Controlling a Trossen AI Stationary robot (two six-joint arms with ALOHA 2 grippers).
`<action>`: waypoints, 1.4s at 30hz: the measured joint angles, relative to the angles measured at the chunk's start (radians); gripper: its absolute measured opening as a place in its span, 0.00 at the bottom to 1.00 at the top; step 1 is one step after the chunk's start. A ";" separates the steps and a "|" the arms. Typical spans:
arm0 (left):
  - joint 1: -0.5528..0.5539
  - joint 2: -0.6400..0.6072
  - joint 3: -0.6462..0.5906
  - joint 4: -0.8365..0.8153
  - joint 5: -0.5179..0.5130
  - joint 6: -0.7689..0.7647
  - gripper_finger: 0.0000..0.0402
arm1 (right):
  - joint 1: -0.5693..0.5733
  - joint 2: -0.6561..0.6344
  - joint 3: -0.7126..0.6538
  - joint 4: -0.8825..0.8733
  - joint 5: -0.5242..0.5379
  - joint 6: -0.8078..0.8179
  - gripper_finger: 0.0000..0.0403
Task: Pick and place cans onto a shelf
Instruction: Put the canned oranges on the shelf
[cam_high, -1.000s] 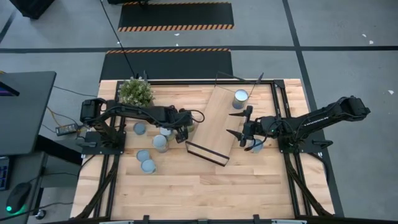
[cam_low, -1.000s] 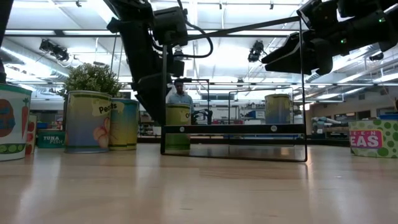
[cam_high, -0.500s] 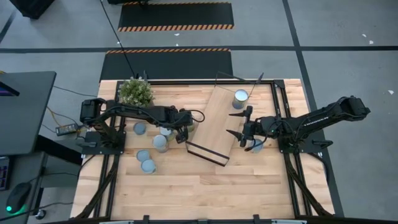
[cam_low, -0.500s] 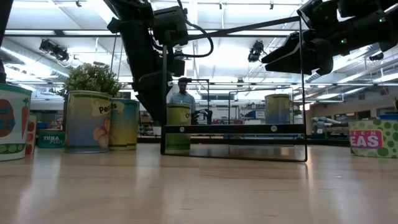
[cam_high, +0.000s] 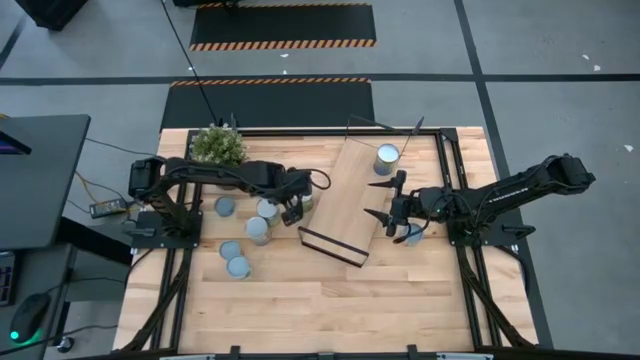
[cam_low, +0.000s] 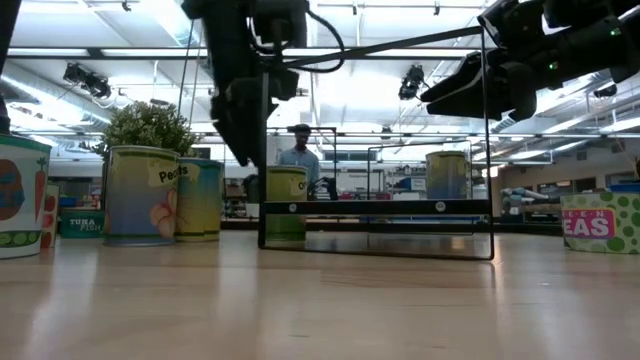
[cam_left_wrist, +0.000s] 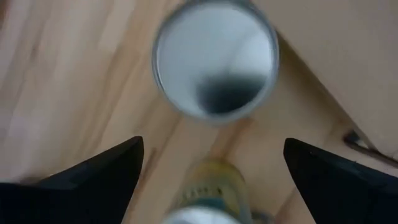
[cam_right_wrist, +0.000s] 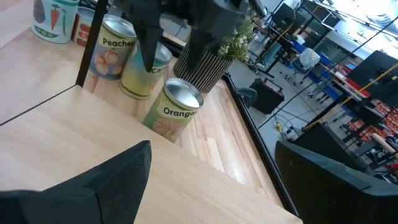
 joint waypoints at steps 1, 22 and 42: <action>0.000 0.000 0.000 -0.022 0.007 -0.012 0.98 | 0.000 0.000 0.000 -0.002 0.000 -0.001 0.87; 0.069 0.009 -0.057 0.180 0.089 0.173 0.98 | 0.000 0.000 0.000 0.002 0.000 -0.001 0.87; 0.096 0.058 -0.059 0.323 0.126 0.266 0.94 | 0.006 0.000 0.000 0.010 -0.006 -0.001 0.87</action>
